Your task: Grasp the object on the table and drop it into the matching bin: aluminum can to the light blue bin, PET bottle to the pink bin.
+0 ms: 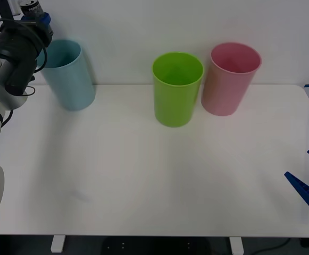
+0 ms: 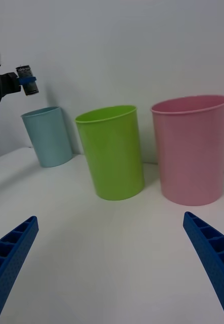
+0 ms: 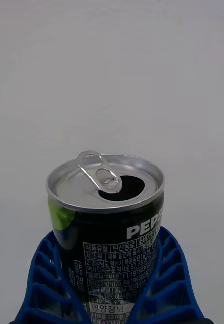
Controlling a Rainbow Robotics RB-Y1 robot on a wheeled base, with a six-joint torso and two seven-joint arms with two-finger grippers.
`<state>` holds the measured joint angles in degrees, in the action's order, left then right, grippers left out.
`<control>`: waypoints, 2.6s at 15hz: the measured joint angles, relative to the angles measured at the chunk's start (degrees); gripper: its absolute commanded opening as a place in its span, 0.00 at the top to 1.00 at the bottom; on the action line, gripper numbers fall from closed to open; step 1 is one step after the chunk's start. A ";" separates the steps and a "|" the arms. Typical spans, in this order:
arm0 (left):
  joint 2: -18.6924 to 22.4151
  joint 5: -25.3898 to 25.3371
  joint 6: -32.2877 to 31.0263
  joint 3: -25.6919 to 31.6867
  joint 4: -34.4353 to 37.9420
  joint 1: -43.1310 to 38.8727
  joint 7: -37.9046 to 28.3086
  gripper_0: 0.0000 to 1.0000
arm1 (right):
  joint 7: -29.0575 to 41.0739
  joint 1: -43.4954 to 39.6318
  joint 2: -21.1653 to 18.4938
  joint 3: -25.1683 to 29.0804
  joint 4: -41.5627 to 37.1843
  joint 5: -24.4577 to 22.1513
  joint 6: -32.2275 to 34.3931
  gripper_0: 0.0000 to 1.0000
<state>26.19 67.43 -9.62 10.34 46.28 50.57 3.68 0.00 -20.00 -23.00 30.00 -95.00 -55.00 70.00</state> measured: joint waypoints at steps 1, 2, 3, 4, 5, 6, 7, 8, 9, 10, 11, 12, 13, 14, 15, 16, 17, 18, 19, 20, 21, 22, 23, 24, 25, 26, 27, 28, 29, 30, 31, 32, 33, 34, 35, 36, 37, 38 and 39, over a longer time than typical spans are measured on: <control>-0.02 0.06 0.02 -0.02 0.00 -0.01 0.00 0.78 | -0.01 0.00 0.00 0.00 0.00 0.00 0.00 0.00; -0.05 0.07 0.01 0.01 -0.02 -0.01 0.00 0.42 | 0.00 0.00 0.00 0.00 0.00 0.00 0.00 0.00; -0.01 0.07 0.02 0.02 0.01 -0.01 -0.02 0.01 | -0.01 0.00 0.00 0.00 0.00 0.00 0.00 0.00; 0.00 0.07 0.00 0.00 0.01 -0.02 -0.07 0.00 | 0.00 0.00 0.00 0.00 0.00 0.00 0.00 0.00; 0.00 0.07 -0.01 -0.02 0.02 -0.02 -0.08 0.00 | -0.01 0.00 0.00 0.00 0.00 0.00 0.00 0.00; 0.00 0.07 -0.04 -0.01 0.02 -0.02 -0.08 0.00 | 0.00 0.00 0.00 0.00 0.00 0.00 0.00 0.00; 0.00 0.01 -0.09 -0.14 0.02 -0.02 -0.14 0.00 | 0.00 0.00 0.00 0.00 0.00 0.00 0.00 0.00; 0.00 -0.37 -0.09 -0.43 0.02 -0.02 -0.27 0.00 | 0.00 0.00 0.00 0.00 0.00 0.00 0.00 0.00; 0.00 -0.90 -0.10 -0.76 0.02 -0.05 -0.33 0.00 | 0.00 0.00 0.00 0.00 0.00 0.00 0.00 0.00; 0.00 -1.46 -0.10 -1.12 0.03 -0.16 -0.34 0.00 | 0.00 0.00 0.00 0.00 0.00 0.00 0.00 0.00; 0.02 -2.00 -0.16 -1.37 0.03 -0.27 -0.32 0.00 | 0.00 0.00 0.00 0.00 0.00 0.00 0.00 0.00; 0.08 -2.51 -0.41 -1.45 0.04 -0.37 -0.24 0.00 | 0.00 0.00 0.00 0.00 0.00 0.00 0.00 0.00; 0.14 -3.12 -0.91 -1.46 0.05 -0.62 -0.16 0.00 | 0.00 0.00 0.00 0.00 0.00 0.00 0.00 0.00; 0.34 -3.87 -1.61 -1.50 0.35 -1.05 -0.10 0.00 | -0.01 0.00 0.00 0.00 0.00 0.00 0.00 0.00; 0.56 -4.64 -2.28 -1.54 1.02 -1.78 -0.11 0.00 | 0.00 0.00 0.00 0.00 0.00 0.00 0.00 0.00; 0.82 -5.79 -3.03 -1.69 2.26 -2.85 -0.22 0.00 | 0.00 0.00 0.00 0.00 0.00 0.00 0.00 0.00; 1.18 -7.30 -3.68 -2.23 3.68 -4.13 -0.29 0.00 | 0.00 0.00 0.00 0.00 0.00 0.00 0.00 0.00; 1.72 -9.39 -4.00 -3.43 5.32 -5.52 -0.27 0.00 | 0.00 0.00 0.00 0.00 0.00 0.00 0.00 0.00; 2.45 -11.84 -4.12 -4.97 7.05 -6.98 -0.20 0.00 | 0.00 0.00 0.00 0.00 0.00 0.00 0.00 0.00; 3.45 -14.38 -4.61 -6.53 8.79 -8.51 -0.11 0.00 | -0.01 0.00 0.00 0.00 0.00 0.00 0.00 0.00; 4.56 -16.39 -5.65 -7.71 10.28 -10.06 -0.09 0.00 | 0.00 0.00 0.00 0.00 0.00 0.00 0.00 0.00; 5.34 -17.48 -7.18 -8.08 11.17 -11.25 -0.09 0.00 | -0.01 0.00 0.00 0.00 0.00 0.00 0.00 0.00; 6.24 -18.19 -9.69 -8.14 11.74 -12.63 0.01 0.00 | 0.00 0.00 0.00 0.00 0.00 0.00 0.00 0.00; 7.16 -18.96 -12.35 -8.15 12.23 -14.24 0.17 0.00 | 0.00 0.00 0.00 0.00 0.00 0.00 0.00 0.00; 7.92 -19.85 -14.45 -8.15 13.01 -15.81 0.25 0.00 | 0.00 0.00 0.00 0.00 0.00 0.00 0.00 0.00; 8.66 -20.78 -16.33 -8.15 14.15 -17.71 0.26 0.00 | 0.00 0.00 0.00 0.00 0.00 0.00 0.00 0.00; 9.33 -21.69 -18.17 -8.15 15.64 -19.83 0.26 0.00 | 0.00 0.00 0.00 0.00 0.00 0.00 0.00 0.00; 9.93 -22.28 -19.64 -8.15 16.99 -21.80 0.27 0.00 | -0.01 0.00 0.00 0.00 0.00 0.00 0.00 0.00; 10.60 -22.75 -21.22 -8.13 18.36 -23.91 0.27 0.00 | 0.00 0.00 0.00 0.00 0.00 0.00 0.00 0.00; 11.40 -23.26 -23.04 -8.09 19.78 -26.19 0.30 0.00 | 0.00 0.00 0.00 0.00 0.00 0.00 0.00 0.00; 12.17 -23.76 -24.19 -8.04 21.22 -28.15 0.34 0.00 | 0.00 0.00 0.00 0.00 0.00 0.00 0.00 0.00; 12.89 -24.03 -25.54 -7.65 22.83 -30.48 0.42 0.00 | 0.00 0.00 0.00 0.00 0.00 0.00 0.00 0.00; 13.47 -24.17 -27.46 -6.82 24.29 -32.73 0.57 0.00 | 0.00 0.00 0.00 0.00 0.00 0.00 0.00 0.00; 13.77 -24.13 -29.82 -5.69 25.46 -34.82 0.81 0.00 | 0.00 0.00 0.00 0.00 0.00 0.00 0.00 0.00; 14.04 -23.60 -32.25 -4.37 26.43 -37.02 1.08 0.00 | 0.00 0.00 0.00 0.00 0.00 0.00 0.00 0.00; 14.21 -22.64 -34.55 -3.11 27.26 -38.76 1.30 0.00 | 0.00 0.00 0.00 0.00 0.00 0.00 0.00 0.00; 14.23 -21.55 -36.84 -1.58 28.10 -40.64 1.53 0.00 | 0.00 0.00 0.00 0.00 0.00 0.00 0.00 0.00; 14.24 -20.35 -38.94 0.02 28.96 -42.43 1.71 0.00 | 0.00 0.00 0.00 0.00 0.00 0.00 0.00 0.00; 14.24 -19.15 -40.86 1.55 29.57 -43.83 1.92 0.00 | 0.00 0.00 0.00 0.00 0.00 0.00 0.00 0.00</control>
<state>40.43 48.28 -50.48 11.89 75.85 6.74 5.60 0.00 -20.00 -23.00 30.00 -95.00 -55.00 70.00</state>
